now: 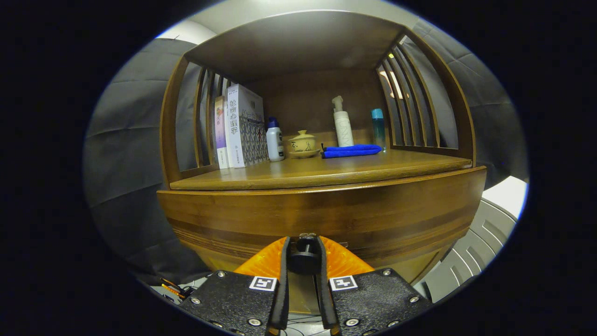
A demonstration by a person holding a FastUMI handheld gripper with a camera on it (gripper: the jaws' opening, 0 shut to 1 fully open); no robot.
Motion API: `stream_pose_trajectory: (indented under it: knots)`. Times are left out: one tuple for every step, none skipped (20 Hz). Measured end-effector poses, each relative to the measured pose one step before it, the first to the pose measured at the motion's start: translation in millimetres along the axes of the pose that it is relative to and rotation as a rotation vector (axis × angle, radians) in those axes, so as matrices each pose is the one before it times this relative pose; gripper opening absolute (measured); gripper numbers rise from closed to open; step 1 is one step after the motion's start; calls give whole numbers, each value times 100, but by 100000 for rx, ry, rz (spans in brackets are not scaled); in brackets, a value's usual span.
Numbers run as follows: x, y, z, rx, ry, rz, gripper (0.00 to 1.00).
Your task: Pull open the drawer, take out the items inside it, and place them on the countertop above the cabinet.
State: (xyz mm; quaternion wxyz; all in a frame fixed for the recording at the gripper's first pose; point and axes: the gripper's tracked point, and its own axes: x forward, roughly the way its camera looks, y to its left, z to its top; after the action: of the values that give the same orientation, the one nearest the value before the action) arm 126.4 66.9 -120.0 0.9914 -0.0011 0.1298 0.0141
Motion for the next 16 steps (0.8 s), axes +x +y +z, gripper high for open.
stream_pose_trajectory:
  knots:
    - [-433, -15, -34, -573, 136, 35, 27]
    - [-427, 78, -132, -591, 221, 98, 27]
    - [-485, 60, -31, -392, 22, -94, 27]
    - [-491, 53, -180, -196, 525, 11, 27]
    - [-508, 34, -68, -26, 259, 104, 27]
    - [-577, 182, -174, -422, 246, 257, 27]
    - [-563, 48, -81, -1063, 49, 361, 27]
    - [-601, 88, -116, -851, -49, 455, 27]
    - [-521, 69, -116, -200, 37, 412, 27]
    - [-485, 85, -134, -91, 76, 366, 27]
    - [-454, 60, -81, -97, 375, 315, 27]
    - [-480, 30, -222, -22, 546, 196, 27]
    - [-506, 51, -122, 147, 767, 293, 27]
    - [-533, 124, -74, 576, 458, 387, 27]
    - [-520, 83, -113, 154, 409, 404, 27]
    - [-468, 39, -99, 94, 256, 316, 27]
